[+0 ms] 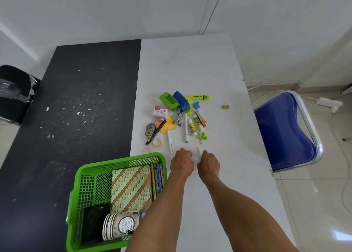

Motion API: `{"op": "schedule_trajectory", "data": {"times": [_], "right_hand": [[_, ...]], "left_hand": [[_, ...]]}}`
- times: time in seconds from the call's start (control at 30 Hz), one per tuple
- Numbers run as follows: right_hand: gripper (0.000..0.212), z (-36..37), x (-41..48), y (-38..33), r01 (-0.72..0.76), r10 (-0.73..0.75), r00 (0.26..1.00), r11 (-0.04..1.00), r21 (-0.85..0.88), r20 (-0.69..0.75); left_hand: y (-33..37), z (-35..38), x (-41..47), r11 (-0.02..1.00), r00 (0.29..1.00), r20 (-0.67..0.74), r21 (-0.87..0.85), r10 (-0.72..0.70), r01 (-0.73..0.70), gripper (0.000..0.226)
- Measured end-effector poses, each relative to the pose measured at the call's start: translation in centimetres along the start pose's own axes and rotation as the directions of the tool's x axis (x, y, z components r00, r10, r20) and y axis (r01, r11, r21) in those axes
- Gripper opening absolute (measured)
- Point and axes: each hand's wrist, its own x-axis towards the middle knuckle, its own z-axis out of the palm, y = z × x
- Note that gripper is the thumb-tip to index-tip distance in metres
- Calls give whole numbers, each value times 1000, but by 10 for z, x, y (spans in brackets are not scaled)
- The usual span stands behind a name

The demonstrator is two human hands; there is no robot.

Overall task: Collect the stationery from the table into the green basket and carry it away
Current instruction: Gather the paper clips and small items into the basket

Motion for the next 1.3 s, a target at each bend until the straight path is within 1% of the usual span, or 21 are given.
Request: {"op": "schedule_trajectory", "data": {"times": [0.33,0.6,0.7,0.87,0.93,1.03,1.17,1.3], "right_hand": [[19,-5,3,2,-2,2,999,1000,-3,32],[18,-6,9,4,28,-27,999,999,-34,22],[17,-7,9,4,26,-25,1000,1000,-16,16],[18,-7,10,4,26,-27,1000,997,66,7],[19,-7,9,5,34,-34,999,997,65,6],[19,-9,10,8,66,-66,998,998,0,11],[17,-10,9,8,161,-160,987,983,-88,10],[26,-9,9,6,229,-229,973,959,-164,22]], "left_hand": [[-2,5,-1,1000,1000,3,-8,-14,14,27],[0,3,4,1000,1000,-5,-6,-24,24,27],[0,2,6,999,999,-7,-10,-33,33,27],[2,3,6,1000,1000,-9,-14,-23,23,27],[3,2,5,1000,1000,-3,-15,-25,25,27],[3,3,4,999,1000,3,-24,-23,23,27],[4,3,3,1000,1000,-3,-23,-21,21,29],[5,0,3,1000,1000,-7,-16,-19,19,30]]}}
